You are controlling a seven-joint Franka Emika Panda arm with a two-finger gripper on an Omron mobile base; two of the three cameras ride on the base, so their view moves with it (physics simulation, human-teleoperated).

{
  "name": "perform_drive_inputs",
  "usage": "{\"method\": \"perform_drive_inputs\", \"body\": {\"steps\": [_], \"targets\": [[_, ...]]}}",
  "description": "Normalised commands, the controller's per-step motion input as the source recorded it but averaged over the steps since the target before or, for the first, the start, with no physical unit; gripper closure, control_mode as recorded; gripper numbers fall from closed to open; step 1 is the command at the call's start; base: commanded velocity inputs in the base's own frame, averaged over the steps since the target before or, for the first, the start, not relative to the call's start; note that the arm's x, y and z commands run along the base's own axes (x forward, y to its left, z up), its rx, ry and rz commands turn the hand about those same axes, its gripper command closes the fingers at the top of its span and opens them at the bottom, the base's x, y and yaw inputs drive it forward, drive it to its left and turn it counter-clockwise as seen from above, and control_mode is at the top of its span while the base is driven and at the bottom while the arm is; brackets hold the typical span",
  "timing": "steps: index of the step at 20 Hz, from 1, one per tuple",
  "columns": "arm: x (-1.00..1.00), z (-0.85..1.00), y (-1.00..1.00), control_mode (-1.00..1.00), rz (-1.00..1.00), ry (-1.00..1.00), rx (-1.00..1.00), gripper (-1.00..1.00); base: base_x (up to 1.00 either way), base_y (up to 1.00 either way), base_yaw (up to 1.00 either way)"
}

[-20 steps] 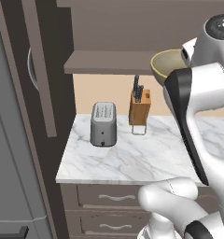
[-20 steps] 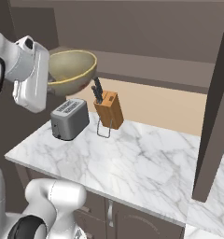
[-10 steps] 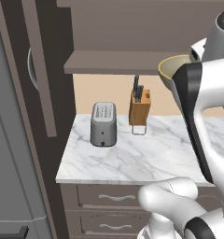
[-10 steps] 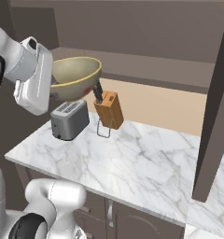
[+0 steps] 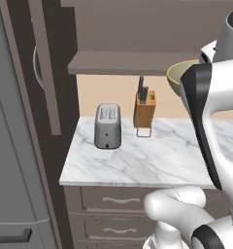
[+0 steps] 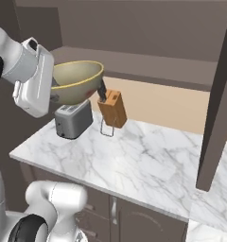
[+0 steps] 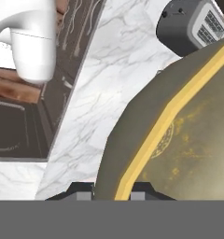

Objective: Move the bowls from the cabinet to the plates on the dining table.

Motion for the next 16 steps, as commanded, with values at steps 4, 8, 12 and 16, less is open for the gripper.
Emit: {"method": "perform_drive_inputs", "body": {"steps": [4, 8, 12, 16], "targets": [[0.00, 0.00, 0.00, 1.00, 0.00, 0.00, 0.00, 1.00, -0.53, -0.09, 0.00], [0.00, 0.00, 0.00, 1.00, 0.00, 0.00, 0.00, 1.00, -0.65, -0.17, 0.00], [0.00, 0.00, 0.00, 1.00, 0.00, 0.00, 0.00, 1.00, -0.74, -0.29, 0.00], [0.00, 0.00, 0.00, 1.00, 0.00, 0.00, 0.00, 1.00, -0.70, -0.18, -0.03]]}}
